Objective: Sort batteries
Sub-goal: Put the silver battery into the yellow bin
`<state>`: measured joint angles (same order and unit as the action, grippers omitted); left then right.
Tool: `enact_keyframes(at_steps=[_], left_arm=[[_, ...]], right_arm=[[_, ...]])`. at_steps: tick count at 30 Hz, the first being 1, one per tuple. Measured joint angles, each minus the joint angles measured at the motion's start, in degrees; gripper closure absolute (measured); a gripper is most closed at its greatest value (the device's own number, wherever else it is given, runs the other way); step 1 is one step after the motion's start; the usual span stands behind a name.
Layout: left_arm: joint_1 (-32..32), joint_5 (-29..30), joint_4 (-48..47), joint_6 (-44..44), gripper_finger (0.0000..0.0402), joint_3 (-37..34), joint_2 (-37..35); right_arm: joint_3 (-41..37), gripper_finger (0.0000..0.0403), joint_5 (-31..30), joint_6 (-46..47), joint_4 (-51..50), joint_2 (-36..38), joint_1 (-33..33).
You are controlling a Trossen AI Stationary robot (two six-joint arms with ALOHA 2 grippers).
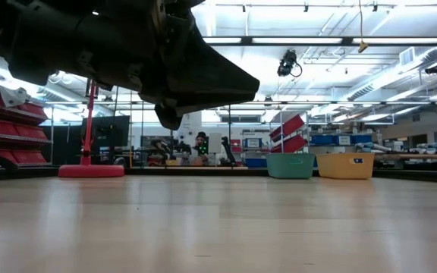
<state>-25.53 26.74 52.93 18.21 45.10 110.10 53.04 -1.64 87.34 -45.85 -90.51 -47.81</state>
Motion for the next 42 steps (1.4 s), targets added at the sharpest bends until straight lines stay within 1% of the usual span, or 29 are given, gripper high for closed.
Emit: enact_keyframes(at_steps=[4,8,12,15,19,24,27,29,31,33,39,42], left_arm=[[0.3,0.0,0.1,0.2,0.0310,0.0,0.0],[0.7,0.0,0.4,0.2,0.0310,0.0,0.0],[1.1,0.1,0.4,0.4,0.0310,0.0,0.0],[1.5,0.1,0.4,0.4,0.0310,0.0,0.0],[1.9,0.1,0.4,0.4,0.0310,0.0,0.0],[2.3,0.1,0.5,0.4,0.0310,0.0,0.0],[2.3,0.2,0.5,0.4,0.0310,0.0,0.0],[2.3,0.3,0.5,0.3,0.0310,0.0,0.0],[2.3,0.4,0.5,0.2,0.0310,0.0,0.0],[2.3,0.4,0.5,0.2,0.0310,0.0,0.0],[2.3,0.4,0.5,0.4,0.0310,0.0,0.0],[2.3,0.4,0.5,0.4,0.0310,0.0,0.0]], right_arm=[[0.5,0.0313,0.9,0.2,-1.1,-1.4,-1.3],[0.5,0.0289,2.7,1.1,-3.3,-4.4,-2.2],[0.5,0.0266,4.9,1.0,-3.3,-7.1,-2.7],[0.6,0.0262,5.5,0.3,-3.0,-7.9,-2.7],[0.7,0.0284,6.1,0.1,-2.5,-8.2,-2.8],[0.7,0.0343,8.6,2.3,-2.1,-8.3,-3.0],[0.7,0.0374,8.9,2.5,-2.2,-8.3,-3.9],[0.6,0.0385,9.0,2.9,-2.7,-8.3,-4.4],[0.6,0.0385,8.4,2.8,-3.3,-8.2,-4.7],[0.6,0.0369,8.0,2.5,-3.6,-8.1,-4.7],[0.4,0.0283,7.8,1.3,-5.5,-7.8,-4.7],[0.4,0.0248,8.2,0.7,-6.7,-7.5,-4.7]])
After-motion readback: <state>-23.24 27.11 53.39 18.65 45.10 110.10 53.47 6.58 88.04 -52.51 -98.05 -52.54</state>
